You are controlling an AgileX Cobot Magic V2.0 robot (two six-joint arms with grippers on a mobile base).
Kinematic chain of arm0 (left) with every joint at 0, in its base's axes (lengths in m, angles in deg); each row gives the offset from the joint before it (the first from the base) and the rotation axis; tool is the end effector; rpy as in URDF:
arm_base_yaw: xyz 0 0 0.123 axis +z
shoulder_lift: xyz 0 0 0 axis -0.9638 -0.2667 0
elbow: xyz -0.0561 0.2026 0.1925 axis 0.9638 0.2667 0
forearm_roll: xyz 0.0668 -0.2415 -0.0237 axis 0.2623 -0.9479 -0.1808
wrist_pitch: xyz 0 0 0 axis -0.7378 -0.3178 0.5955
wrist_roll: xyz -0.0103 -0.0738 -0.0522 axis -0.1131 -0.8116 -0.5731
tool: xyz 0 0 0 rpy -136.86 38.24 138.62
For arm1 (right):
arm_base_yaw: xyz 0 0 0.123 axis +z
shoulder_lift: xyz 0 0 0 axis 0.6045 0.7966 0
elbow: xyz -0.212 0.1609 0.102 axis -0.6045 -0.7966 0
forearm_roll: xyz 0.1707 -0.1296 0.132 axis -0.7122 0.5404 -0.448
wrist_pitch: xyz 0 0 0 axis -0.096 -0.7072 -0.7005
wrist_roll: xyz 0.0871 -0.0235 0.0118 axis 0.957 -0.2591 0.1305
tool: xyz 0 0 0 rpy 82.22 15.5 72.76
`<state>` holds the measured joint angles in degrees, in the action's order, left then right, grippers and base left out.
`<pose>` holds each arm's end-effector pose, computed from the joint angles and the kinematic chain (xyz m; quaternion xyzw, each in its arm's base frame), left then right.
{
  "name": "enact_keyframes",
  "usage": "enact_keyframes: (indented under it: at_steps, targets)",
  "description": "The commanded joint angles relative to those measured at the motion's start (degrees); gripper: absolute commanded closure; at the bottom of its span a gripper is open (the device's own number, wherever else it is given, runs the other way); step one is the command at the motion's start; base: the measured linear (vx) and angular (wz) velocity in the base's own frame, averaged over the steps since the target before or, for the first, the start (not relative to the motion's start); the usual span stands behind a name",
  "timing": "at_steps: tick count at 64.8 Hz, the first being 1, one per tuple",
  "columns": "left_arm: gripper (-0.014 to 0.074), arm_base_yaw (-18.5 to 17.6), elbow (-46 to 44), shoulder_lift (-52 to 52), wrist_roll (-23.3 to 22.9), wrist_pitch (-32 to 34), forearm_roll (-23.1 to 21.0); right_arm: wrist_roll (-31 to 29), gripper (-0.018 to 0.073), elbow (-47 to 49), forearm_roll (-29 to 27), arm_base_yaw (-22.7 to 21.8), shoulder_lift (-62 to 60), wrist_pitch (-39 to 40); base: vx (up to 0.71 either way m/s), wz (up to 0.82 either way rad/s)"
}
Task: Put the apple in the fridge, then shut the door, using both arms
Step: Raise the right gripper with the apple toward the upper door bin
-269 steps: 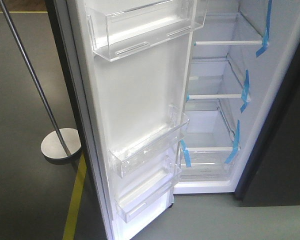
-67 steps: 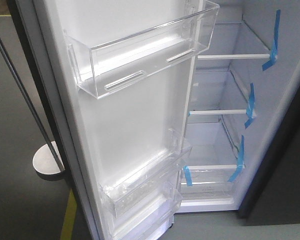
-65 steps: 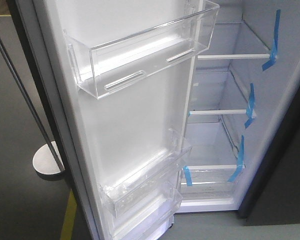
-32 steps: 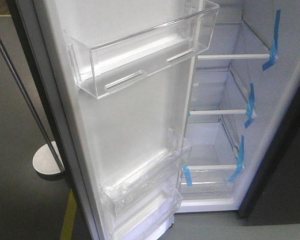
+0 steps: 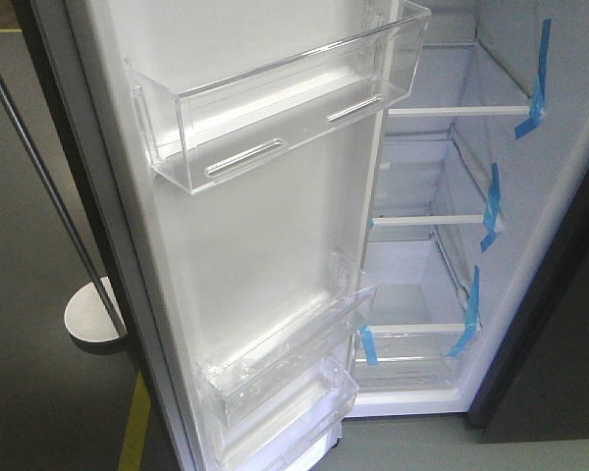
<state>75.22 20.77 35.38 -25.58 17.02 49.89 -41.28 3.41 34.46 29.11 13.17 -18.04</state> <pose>0.0547 0.0060 0.1812 -0.0751 0.7675 -0.0166 0.6364 0.0779 0.0085 0.3346 0.0062 0.8550 0.0564 0.5155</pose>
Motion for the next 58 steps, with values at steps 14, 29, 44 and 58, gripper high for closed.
enact_keyframes:
  at_steps: [14, 29, 44, 58]
  targets:
    - [0.0602, -0.4, 1.2, 0.8, -0.4, 4.5, -0.2, -3.2, 0.0417, 4.9, -7.6, -0.2, 5.9, 6.4, 0.0, 0.0]
    - [0.0602, -0.4, 1.2, 0.8, -0.4, 4.5, -0.2, -12.7, 0.0379, 22.4, -15.5, -0.2, 18.6, 6.3, 0.0, 0.0]
    - [0.0602, -0.4, 1.2, 0.8, -0.4, 4.5, -0.2, -25.2, 0.0345, 42.3, -31.4, -0.2, 35.2, 2.0, 0.0, 0.0]
    - [0.0602, -0.4, 1.2, 0.8, -0.4, 4.5, -0.2, -29.9, 0.0321, 60.0, -41.1, 0.7, 49.1, -1.3, 0.0, 0.0]
